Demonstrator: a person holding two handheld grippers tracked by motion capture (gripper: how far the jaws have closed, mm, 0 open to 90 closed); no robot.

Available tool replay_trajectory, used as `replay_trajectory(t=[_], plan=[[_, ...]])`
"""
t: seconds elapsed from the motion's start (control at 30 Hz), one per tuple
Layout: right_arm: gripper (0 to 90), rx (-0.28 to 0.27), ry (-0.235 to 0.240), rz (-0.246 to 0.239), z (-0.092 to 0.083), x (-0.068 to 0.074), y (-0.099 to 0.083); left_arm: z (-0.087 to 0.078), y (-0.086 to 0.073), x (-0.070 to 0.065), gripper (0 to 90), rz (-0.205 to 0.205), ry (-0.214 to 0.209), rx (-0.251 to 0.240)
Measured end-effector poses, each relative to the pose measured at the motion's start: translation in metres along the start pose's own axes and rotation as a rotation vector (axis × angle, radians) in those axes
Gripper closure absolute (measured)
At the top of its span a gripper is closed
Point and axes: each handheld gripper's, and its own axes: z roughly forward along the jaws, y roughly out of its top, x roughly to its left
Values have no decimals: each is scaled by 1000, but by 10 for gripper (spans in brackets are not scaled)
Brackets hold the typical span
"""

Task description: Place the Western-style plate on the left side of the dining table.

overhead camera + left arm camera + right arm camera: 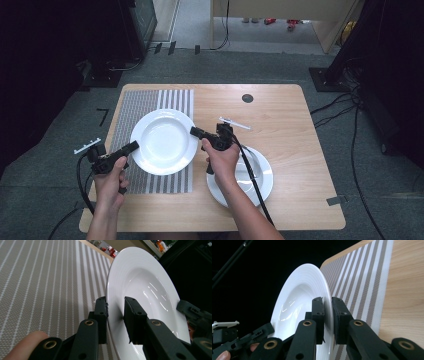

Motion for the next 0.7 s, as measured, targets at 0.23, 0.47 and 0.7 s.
replay_trajectory(t=[0.23, 0.47, 0.7], plan=[[829, 40, -10, 36, 32, -5, 3, 9, 12, 19, 738, -27, 50, -4], [826, 73, -37, 74, 67, -11, 4, 24, 22, 45, 741, -75, 90, -10], [807, 113, -72, 97, 92, -24, 7, 36, 23, 57, 764, -121, 90, -27]])
